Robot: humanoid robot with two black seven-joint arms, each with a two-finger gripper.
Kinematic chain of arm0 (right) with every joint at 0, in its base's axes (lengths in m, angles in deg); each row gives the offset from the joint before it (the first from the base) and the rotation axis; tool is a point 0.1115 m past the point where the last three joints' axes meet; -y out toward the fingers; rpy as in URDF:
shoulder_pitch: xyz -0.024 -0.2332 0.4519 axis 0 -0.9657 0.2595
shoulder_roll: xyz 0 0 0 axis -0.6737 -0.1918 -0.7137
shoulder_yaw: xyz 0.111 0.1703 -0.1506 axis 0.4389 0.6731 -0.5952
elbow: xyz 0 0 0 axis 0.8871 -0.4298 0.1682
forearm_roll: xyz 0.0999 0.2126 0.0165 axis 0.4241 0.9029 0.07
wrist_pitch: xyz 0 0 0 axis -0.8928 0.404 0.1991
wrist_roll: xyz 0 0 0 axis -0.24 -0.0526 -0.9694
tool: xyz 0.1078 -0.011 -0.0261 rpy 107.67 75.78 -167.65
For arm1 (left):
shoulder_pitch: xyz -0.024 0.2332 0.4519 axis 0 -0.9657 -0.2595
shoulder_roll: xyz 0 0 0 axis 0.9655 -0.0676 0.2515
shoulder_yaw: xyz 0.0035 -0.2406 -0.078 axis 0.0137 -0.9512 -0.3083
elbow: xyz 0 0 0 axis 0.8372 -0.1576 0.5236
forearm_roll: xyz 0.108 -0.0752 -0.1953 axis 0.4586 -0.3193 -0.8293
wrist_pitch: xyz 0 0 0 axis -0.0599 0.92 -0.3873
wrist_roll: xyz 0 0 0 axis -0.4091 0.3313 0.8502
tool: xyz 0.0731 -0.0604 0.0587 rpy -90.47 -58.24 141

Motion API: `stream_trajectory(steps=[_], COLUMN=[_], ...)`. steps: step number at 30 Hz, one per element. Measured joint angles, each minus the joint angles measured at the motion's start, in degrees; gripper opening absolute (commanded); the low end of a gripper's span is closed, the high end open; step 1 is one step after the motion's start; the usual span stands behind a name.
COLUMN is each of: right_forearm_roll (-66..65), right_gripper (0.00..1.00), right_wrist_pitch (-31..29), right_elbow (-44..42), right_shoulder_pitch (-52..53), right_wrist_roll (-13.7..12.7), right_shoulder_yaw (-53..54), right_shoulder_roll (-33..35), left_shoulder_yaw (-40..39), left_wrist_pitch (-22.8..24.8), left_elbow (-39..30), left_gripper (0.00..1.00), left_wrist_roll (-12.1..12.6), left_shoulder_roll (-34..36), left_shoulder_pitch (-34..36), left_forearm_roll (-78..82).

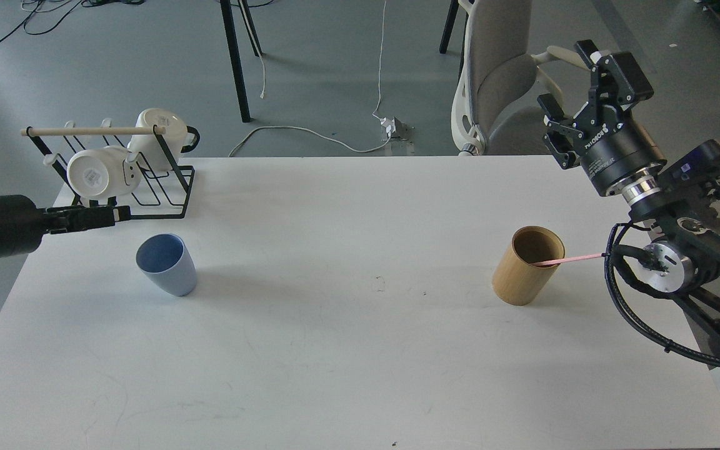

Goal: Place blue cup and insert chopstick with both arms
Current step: 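Move the left gripper toward the blue cup's side, then grasp the blue cup with the left gripper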

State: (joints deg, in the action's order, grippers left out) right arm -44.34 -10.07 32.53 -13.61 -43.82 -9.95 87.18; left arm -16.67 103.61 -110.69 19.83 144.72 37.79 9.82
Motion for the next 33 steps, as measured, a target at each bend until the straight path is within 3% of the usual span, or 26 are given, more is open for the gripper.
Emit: stream_trajectory(steps=[9, 19, 25, 28, 33], right_forearm_roll=[-0.06, -0.08, -0.09, -0.09, -0.09], right_gripper=[0.95, 0.95, 0.95, 0.95, 0.95], right_wrist_pitch=[0.00, 0.00, 0.00, -0.01, 0.00], right_elbow=[0.15, 0.06, 0.00, -0.06, -0.09], right_shoulder_pitch=[-2.12, -2.50, -3.15, -3.59, -4.16], right_wrist_roll=[0.00, 0.00, 0.00, 0.00, 0.00], right_shoulder_yaw=[0.56, 0.61, 0.62, 0.62, 0.62], right_shoulder_roll=[1.16, 1.36, 1.36, 1.36, 1.52], left_shoulder_yaw=[1.80, 1.87, 1.87, 1.87, 1.87], left_wrist_pitch=[-0.64, -1.12, -2.19, -4.21, -5.66], left_elbow=[9.27, 10.32, 10.53, 10.59, 10.75], left_gripper=[0.94, 0.90, 0.58, 0.32, 0.07], left_wrist_roll=[0.02, 0.02, 0.02, 0.01, 0.02], left_shoulder_roll=[-8.14, -9.93, -10.34, -11.71, -12.42], left_shoulder_pitch=[-0.67, -3.40, -4.44, -5.45, -6.16], left_forearm_roll=[4.47, 4.66, 4.68, 4.79, 5.09])
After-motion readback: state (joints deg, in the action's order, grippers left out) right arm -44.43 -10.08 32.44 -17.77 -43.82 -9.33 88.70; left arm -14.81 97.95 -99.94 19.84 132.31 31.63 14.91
